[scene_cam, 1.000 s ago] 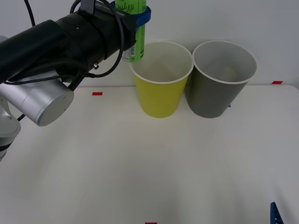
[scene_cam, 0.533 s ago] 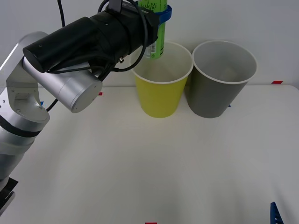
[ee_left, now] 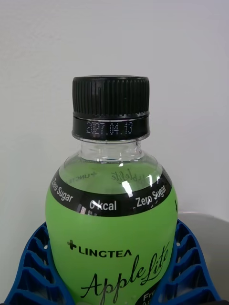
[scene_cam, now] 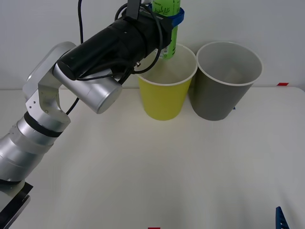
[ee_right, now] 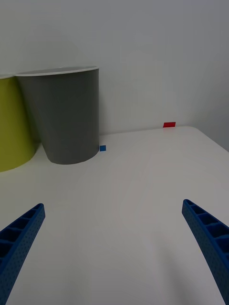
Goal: Put cans in the gray bin and PET bottles in the light green bin.
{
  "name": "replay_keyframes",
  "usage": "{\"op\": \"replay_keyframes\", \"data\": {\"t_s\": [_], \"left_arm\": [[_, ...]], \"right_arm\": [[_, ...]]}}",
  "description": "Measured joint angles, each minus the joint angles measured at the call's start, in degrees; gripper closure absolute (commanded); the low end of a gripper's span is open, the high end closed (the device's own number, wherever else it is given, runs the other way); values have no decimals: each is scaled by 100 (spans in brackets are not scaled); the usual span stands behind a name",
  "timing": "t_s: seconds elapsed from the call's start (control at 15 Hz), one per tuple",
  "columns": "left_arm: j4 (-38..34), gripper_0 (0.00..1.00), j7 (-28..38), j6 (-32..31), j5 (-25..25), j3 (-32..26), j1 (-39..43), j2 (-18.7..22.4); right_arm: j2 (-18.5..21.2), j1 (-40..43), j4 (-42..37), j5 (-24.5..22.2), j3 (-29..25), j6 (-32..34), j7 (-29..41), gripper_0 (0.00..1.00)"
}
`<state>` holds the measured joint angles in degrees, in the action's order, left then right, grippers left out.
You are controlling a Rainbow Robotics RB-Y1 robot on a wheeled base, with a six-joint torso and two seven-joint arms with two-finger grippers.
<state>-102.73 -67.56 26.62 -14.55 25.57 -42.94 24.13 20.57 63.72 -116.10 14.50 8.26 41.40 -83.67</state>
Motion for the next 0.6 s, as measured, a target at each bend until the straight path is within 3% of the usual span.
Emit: {"op": "replay_keyframes", "data": {"t_s": [0.47,0.53,0.6], "left_arm": [[808,89,123,-779,112,263,-264,-188],[809,78,136,-780,112,267,-266,-206],[809,5,138,-781,112,266,-267,-212]], "right_arm": [[0,0,0,0,0,0,0,0],[0,0,0,0,0,0,0,0],[0,0,0,0,0,0,0,0]]}}
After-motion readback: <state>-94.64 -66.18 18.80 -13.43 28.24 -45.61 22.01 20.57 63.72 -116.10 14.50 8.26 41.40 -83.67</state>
